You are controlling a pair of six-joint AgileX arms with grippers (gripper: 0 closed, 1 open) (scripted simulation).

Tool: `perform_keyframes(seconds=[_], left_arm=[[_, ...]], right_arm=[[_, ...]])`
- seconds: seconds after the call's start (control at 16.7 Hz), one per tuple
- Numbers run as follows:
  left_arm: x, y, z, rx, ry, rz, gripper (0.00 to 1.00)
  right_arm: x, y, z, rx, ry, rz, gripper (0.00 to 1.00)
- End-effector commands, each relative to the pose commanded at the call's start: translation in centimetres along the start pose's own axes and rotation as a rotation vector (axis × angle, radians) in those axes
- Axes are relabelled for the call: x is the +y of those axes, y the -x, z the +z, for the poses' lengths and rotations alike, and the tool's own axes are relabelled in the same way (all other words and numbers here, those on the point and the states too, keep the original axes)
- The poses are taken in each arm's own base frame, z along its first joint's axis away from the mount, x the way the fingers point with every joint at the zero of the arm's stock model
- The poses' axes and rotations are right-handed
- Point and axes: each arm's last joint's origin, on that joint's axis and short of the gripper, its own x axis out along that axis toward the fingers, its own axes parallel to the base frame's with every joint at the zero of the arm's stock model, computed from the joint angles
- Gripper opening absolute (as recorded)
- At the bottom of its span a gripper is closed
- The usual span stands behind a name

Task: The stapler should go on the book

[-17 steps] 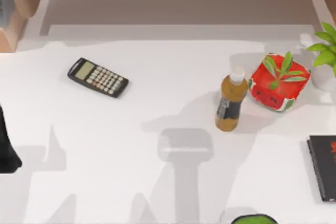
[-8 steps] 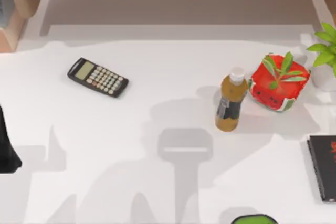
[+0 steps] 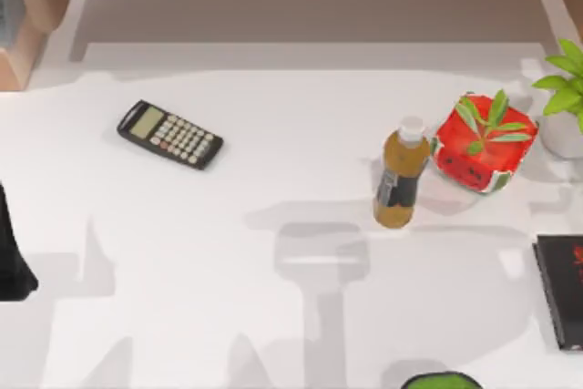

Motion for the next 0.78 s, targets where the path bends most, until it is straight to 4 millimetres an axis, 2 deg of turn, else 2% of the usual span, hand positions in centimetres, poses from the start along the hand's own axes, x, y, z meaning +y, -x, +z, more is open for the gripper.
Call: perform_keyframes(seconds=[0.24,0.6,0.78], left_arm=[[0.0,0.0,0.0,0.000,0.000,0.000,1.00],[0.0,0.0,0.0,0.000,0.000,0.000,1.00],[0.0,0.0,0.0,0.000,0.000,0.000,1.00]], right_arm=[[0.2,-1.7,-2.1,0.073,0.004,-0.011,0.00],[0.1,-1.9,-2.2,0.080,-0.002,-0.010,0.00],[0.1,-3.1,-2.3,0.077,0.000,-0.010,0.00]])
